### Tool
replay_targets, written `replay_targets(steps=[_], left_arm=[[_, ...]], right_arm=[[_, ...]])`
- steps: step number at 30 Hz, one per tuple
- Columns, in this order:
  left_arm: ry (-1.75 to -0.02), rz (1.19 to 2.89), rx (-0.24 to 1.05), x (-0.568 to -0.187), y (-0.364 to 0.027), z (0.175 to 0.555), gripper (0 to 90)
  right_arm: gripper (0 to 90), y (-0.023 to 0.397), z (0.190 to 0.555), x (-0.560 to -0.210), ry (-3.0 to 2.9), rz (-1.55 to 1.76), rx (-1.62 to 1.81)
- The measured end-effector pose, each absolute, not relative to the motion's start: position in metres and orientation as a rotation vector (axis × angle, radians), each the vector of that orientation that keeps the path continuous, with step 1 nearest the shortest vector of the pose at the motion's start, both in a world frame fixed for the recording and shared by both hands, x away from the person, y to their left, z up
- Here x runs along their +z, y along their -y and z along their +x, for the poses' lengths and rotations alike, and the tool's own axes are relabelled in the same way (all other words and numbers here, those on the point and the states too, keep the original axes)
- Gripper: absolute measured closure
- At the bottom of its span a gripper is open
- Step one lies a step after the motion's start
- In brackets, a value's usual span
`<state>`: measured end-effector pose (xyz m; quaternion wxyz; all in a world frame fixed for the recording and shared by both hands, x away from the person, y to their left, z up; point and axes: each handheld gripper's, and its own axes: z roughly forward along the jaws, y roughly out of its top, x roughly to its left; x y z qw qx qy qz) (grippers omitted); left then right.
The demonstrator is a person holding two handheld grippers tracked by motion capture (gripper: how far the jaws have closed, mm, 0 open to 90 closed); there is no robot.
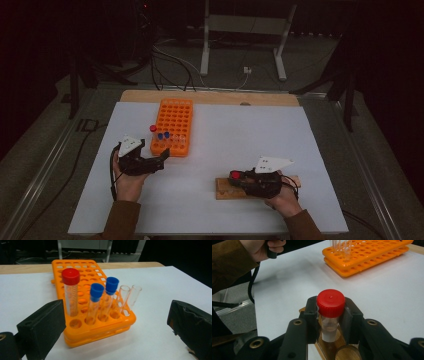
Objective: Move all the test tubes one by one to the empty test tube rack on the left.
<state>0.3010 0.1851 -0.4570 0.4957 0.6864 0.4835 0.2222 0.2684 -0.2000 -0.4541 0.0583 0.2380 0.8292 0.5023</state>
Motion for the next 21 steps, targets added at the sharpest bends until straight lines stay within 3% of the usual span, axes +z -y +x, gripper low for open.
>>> replay_targets(steps=[21], left_arm=[[-1.04,1.707,0.503,-0.447,-0.153,0.292,2.3]], right_arm=[[70.8,0.215,0.271,-0.42,-2.434,0.721,1.682]])
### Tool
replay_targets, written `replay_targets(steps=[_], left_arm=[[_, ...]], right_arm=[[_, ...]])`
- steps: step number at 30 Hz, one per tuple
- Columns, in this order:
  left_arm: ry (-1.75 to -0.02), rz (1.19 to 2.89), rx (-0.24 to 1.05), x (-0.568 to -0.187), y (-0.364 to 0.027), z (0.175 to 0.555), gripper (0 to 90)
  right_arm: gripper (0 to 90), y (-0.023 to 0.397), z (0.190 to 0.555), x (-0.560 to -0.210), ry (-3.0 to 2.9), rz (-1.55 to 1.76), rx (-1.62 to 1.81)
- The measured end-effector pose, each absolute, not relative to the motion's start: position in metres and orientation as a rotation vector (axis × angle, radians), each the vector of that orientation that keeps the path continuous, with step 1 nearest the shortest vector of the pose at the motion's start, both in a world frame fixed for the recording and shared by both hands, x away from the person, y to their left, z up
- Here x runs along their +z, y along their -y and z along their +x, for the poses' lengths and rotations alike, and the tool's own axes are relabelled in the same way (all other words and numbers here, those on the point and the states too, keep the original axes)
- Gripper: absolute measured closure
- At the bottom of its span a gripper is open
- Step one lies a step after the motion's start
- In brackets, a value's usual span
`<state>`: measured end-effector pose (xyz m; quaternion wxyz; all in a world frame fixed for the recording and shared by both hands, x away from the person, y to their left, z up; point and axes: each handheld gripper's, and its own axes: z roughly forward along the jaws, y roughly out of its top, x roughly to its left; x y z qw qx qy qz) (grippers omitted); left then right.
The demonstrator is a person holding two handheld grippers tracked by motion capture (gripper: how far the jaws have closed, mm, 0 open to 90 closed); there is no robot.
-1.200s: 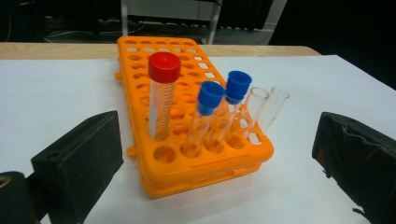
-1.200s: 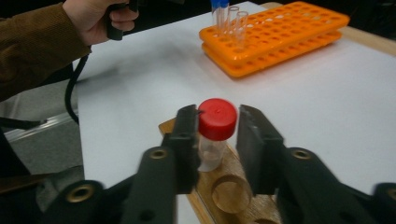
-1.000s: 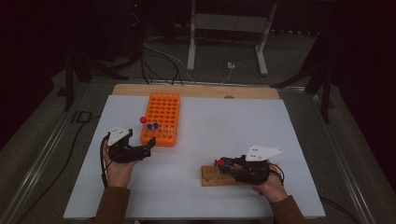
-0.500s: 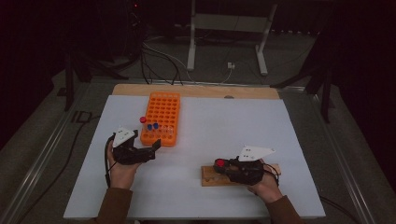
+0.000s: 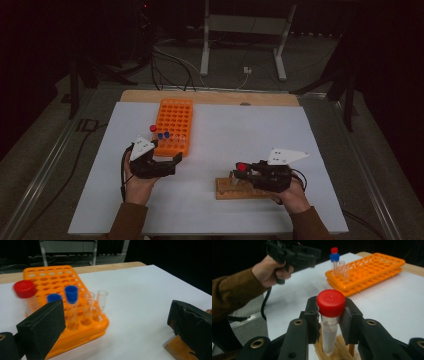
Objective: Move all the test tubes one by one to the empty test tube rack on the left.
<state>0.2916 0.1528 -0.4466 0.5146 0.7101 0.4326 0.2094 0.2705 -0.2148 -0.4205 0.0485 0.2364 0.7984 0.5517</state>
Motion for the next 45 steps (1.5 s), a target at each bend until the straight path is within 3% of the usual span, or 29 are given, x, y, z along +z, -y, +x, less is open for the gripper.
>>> replay_targets(steps=[19,28,35,45], left_arm=[[-0.861,1.746,0.398,-0.427,-0.103,0.281,4.1],[-0.772,1.815,0.317,-0.428,-0.077,0.279,8.5],[-0.717,1.848,0.303,-0.43,-0.054,0.275,17.2],[-0.659,1.863,0.289,-0.432,-0.044,0.273,61.1]], right_arm=[[70.8,0.2,0.29,-0.394,-2.333,0.779,1.668],[70.8,0.185,0.296,-0.397,-2.341,0.807,1.642],[70.8,0.173,0.295,-0.397,-2.362,0.781,1.634],[70.8,0.167,0.294,-0.399,-2.381,0.782,1.64]])
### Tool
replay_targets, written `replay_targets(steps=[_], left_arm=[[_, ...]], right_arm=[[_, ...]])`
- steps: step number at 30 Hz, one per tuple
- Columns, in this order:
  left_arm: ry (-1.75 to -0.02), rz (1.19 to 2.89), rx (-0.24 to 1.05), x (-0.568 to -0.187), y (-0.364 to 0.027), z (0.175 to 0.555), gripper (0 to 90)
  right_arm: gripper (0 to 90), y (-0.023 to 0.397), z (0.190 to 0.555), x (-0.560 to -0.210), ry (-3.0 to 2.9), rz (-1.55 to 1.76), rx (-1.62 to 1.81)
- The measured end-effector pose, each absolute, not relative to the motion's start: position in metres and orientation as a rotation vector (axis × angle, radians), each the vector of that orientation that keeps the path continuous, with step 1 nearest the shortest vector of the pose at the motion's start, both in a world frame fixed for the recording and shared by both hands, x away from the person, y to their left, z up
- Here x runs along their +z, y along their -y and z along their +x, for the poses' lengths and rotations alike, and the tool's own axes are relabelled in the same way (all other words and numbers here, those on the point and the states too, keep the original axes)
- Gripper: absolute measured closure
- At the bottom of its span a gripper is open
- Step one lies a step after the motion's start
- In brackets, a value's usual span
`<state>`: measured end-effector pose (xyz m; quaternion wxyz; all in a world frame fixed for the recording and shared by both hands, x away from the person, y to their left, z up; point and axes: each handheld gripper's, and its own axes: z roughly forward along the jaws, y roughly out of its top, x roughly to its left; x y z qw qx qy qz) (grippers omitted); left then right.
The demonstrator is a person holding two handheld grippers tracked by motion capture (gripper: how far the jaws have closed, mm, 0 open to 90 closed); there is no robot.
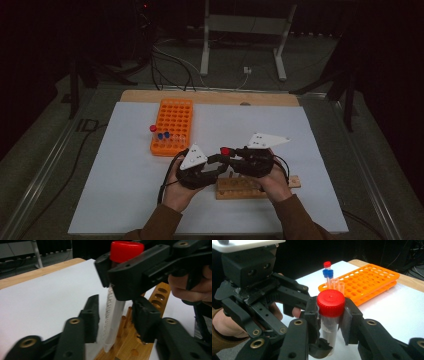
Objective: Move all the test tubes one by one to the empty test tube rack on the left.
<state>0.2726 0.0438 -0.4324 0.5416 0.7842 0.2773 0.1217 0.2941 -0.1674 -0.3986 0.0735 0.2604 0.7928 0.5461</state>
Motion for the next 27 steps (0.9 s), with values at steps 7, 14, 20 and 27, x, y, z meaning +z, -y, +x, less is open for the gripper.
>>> replay_targets(steps=[7,14,20,27], left_arm=[[-0.648,1.866,0.269,-0.433,-0.044,0.272,74.4],[-0.659,1.859,0.287,-0.433,-0.045,0.273,75.0],[-0.689,1.854,0.317,-0.433,-0.048,0.275,75.0],[-0.715,1.84,0.346,-0.431,-0.055,0.277,75.0]], right_arm=[[70.7,0.167,0.293,-0.399,-2.384,0.783,1.64],[52.3,0.168,0.293,-0.398,-2.382,0.776,1.654],[25.1,0.172,0.293,-0.397,-2.334,0.808,1.639],[12.4,0.179,0.294,-0.399,-2.286,0.842,1.611]])
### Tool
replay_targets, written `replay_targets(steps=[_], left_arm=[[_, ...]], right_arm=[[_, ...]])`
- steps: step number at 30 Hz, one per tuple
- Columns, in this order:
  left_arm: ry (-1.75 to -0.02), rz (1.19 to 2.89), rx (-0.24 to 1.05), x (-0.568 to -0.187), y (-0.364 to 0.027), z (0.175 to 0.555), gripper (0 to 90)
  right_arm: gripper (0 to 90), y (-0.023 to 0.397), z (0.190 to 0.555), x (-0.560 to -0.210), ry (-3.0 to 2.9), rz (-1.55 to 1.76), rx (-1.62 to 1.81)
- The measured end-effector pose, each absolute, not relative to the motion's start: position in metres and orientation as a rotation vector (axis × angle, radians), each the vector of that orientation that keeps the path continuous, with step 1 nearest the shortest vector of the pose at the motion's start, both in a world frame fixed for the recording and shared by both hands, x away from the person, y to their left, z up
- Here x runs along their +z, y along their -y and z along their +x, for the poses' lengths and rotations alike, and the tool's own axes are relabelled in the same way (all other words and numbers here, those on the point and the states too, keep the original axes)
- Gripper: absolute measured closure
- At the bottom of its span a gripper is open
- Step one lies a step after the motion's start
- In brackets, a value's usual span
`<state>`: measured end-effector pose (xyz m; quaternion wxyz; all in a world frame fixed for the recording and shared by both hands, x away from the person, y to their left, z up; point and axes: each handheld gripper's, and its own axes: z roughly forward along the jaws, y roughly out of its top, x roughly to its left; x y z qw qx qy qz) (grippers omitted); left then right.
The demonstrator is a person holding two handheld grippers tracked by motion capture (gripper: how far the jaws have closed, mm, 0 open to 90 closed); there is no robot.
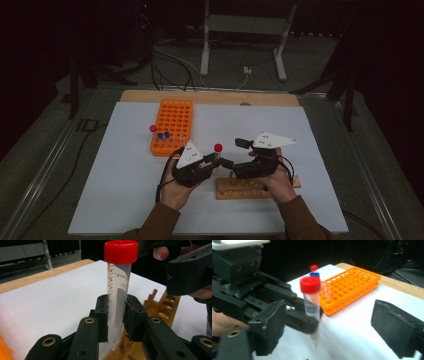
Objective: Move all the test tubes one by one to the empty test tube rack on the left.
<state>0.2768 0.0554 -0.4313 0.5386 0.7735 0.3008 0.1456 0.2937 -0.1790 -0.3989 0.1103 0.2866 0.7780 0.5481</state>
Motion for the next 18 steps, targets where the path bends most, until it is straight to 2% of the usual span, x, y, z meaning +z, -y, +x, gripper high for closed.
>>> replay_targets(steps=[12,18], left_arm=[[-0.782,1.798,0.398,-0.429,-0.079,0.28,75.0],[-0.815,1.776,0.424,-0.428,-0.091,0.281,75.0]], right_arm=[[0.4,0.199,0.294,-0.408,-2.252,0.898,1.581],[0.3,0.206,0.293,-0.409,-2.229,0.934,1.577]])
